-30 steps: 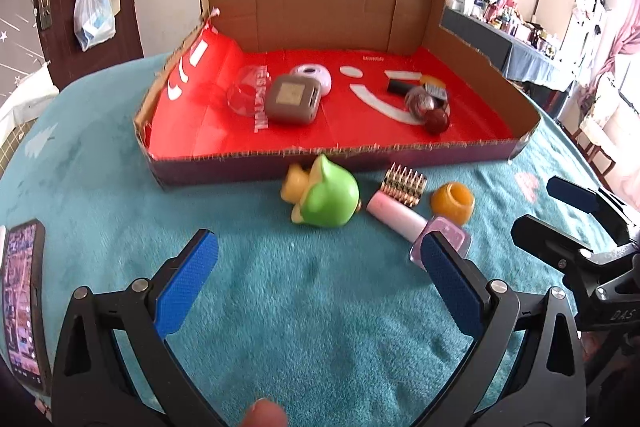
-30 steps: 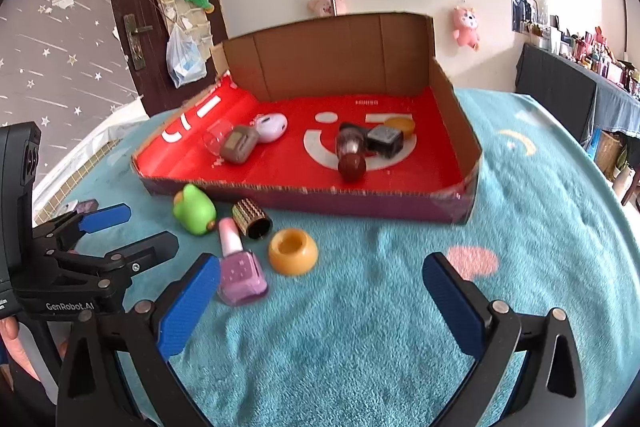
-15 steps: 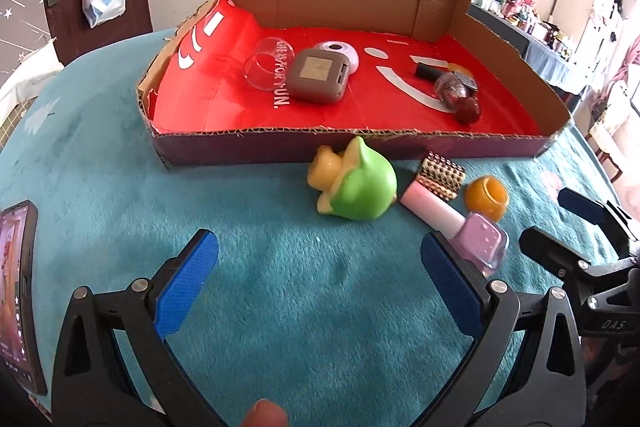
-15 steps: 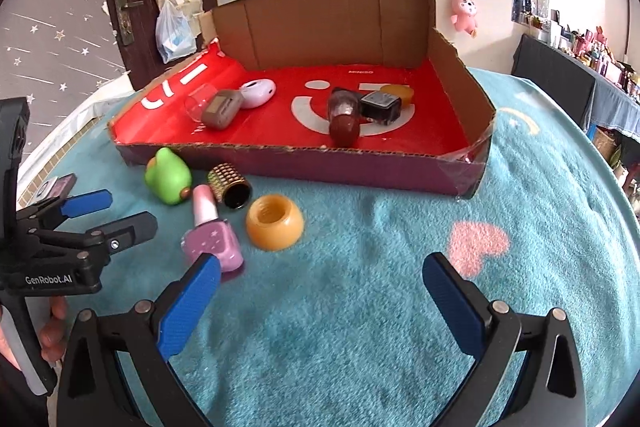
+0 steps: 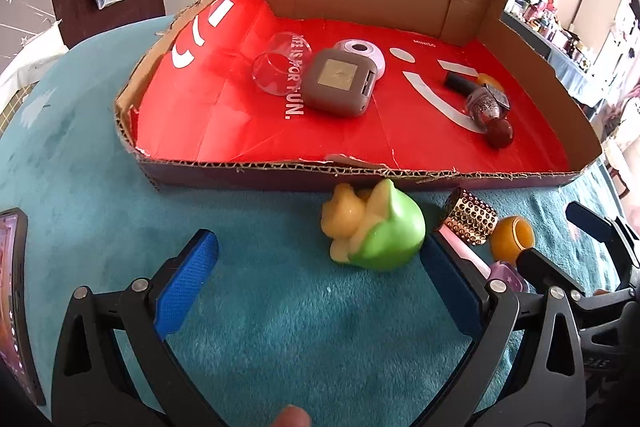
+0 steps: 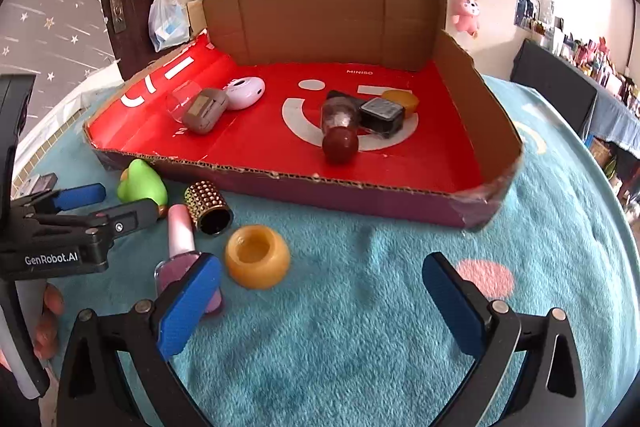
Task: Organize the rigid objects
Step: 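Grasp the green duck toy with the left gripper while the right grasps the orange ring holder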
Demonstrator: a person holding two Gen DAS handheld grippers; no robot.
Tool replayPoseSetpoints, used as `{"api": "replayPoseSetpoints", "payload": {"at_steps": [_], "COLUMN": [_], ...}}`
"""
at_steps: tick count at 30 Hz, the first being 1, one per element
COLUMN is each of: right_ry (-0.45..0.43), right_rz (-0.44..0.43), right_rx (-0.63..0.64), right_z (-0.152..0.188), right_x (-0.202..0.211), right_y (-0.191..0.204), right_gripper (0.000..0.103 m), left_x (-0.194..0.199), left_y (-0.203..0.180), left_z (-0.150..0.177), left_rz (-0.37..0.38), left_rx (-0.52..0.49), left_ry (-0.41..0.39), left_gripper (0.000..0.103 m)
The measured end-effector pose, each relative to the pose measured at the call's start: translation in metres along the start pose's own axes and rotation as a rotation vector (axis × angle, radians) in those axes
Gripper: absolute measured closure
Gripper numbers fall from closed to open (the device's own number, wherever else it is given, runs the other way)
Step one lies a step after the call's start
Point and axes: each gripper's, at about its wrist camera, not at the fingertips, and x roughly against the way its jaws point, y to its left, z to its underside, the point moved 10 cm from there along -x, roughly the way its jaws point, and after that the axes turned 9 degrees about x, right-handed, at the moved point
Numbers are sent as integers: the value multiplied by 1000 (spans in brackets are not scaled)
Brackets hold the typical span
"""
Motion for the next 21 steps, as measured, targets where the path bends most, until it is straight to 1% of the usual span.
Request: {"api": "replayPoseSetpoints", "payload": {"at_steps": [4, 7, 9, 10, 11, 12, 13, 14, 16, 17, 19, 21], "right_ry": [17, 28, 31, 28, 29, 29, 29, 28, 24, 26, 27, 25], "right_rz": [-15, -29, -40, -44, -51, -60, -63, -63, -57, -52, -26, -15], "right_rx": [-1, 1, 3, 2, 3, 2, -1, -1, 4, 8, 40, 51], "right_z": [-2, -2, -2, -3, -3, -3, -3, -2, -1, 0, 3, 3], "right_x": [-8, -11, -13, -14, -14, -14, -14, -13, -12, -12, -12, -11], "right_y": [3, 6, 10, 12, 13, 15, 15, 16, 17, 17, 19, 19], "right_gripper": [8, 14, 23, 25, 29, 32, 33, 36, 41, 46, 49, 51], "left_x": [-6, -6, -6, -6, -6, -6, -6, -5, -5, -4, -4, -4], "left_y": [-4, -6, -8, -8, -9, -10, -11, -12, -16, -18, -20, -21], "left_z": [2, 2, 2, 2, 2, 2, 3, 3, 4, 5, 6, 6], "left_rz": [-9, -9, 0, 2, 5, 6, 9, 9, 8, 8, 9, 13], "left_rx": [-36, -51, -56, -58, -63, -68, -76, -84, -100, -108, -123, -129], "left_ry": [8, 2, 3, 2, 0, -2, -5, -8, -13, -16, -19, -21], "left_gripper": [1, 2, 3, 6, 7, 11, 14, 16, 22, 23, 28, 31]}}
